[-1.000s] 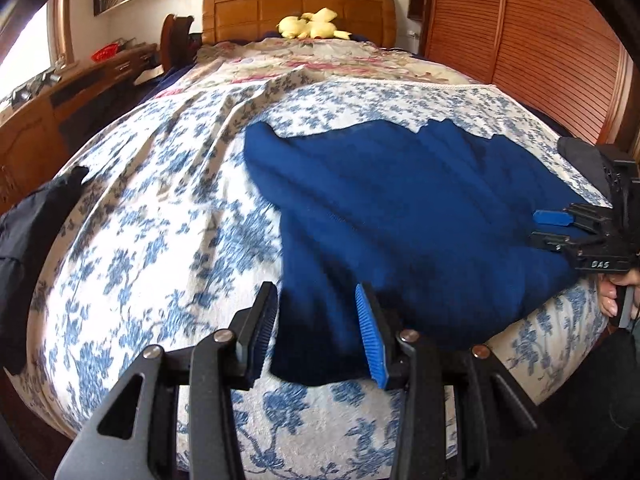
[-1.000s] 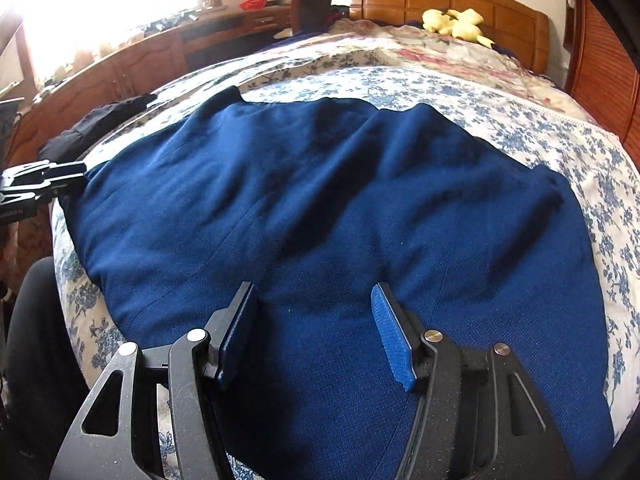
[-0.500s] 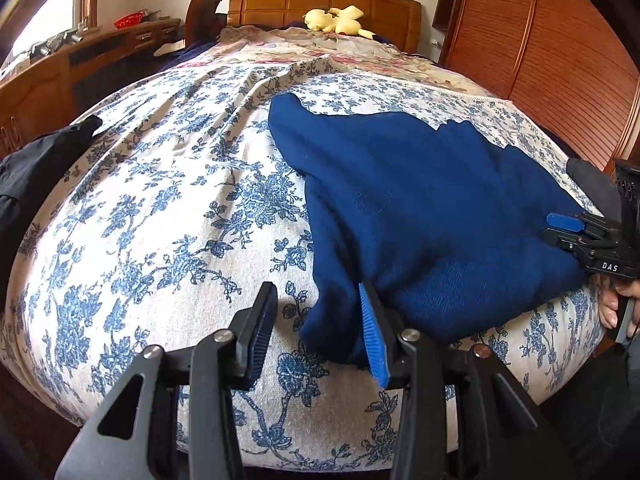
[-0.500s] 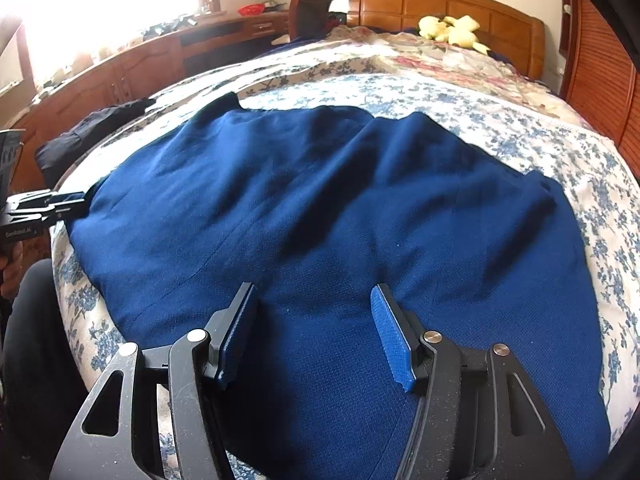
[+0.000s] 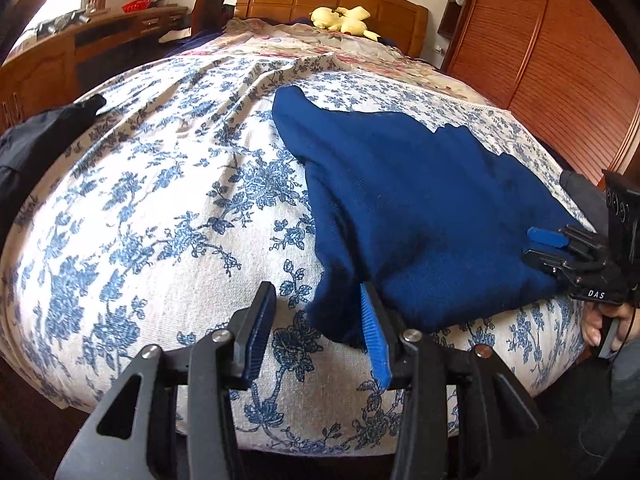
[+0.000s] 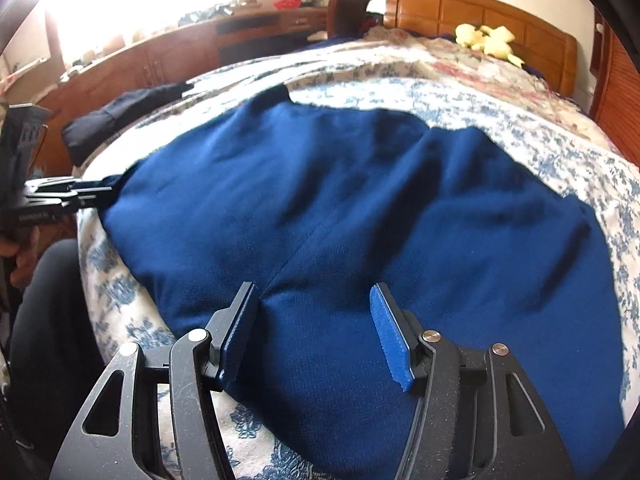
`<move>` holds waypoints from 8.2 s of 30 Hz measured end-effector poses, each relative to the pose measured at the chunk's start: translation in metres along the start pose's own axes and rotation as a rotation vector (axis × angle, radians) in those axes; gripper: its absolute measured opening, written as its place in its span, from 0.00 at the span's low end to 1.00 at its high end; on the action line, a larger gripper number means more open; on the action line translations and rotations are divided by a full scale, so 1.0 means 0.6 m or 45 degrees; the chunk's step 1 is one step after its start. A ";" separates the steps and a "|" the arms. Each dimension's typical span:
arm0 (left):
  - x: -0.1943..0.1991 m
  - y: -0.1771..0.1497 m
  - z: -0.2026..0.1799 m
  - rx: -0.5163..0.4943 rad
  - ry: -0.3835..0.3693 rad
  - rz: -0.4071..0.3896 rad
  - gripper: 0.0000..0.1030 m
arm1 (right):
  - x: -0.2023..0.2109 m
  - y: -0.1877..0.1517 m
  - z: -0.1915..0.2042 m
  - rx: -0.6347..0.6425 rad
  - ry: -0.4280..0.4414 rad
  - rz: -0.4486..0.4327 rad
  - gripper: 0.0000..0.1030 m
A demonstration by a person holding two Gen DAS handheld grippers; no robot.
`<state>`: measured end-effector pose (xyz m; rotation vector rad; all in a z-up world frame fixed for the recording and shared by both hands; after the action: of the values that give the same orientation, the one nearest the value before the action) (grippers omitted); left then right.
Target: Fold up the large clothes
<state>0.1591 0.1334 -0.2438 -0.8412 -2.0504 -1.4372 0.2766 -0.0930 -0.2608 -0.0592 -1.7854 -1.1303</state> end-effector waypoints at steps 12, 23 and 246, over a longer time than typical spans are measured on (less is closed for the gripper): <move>-0.005 -0.001 -0.001 -0.003 0.011 0.011 0.43 | -0.007 -0.007 -0.003 0.000 0.002 -0.003 0.58; 0.014 0.026 -0.043 -0.005 -0.093 -0.027 0.06 | 0.014 -0.005 -0.009 -0.009 0.005 -0.008 0.57; -0.304 0.363 -1.147 -0.914 -0.699 -0.140 0.13 | 0.719 -0.244 -0.709 -0.747 -0.964 -0.544 0.04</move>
<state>0.4746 -0.4991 -0.0100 -1.5671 -1.9471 -2.2548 0.2798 -0.6590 -0.0005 -0.5363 -2.0881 -2.1235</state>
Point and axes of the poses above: each gripper's, at about its wrist camera, not at the fingertips, and x roughly against the way its jaws point, z to its left, y to its top, the point moved 8 cm from there along -x, roughly the way its jaws point, and after that the axes turned 7 degrees about -y, right-handed, at the moved point
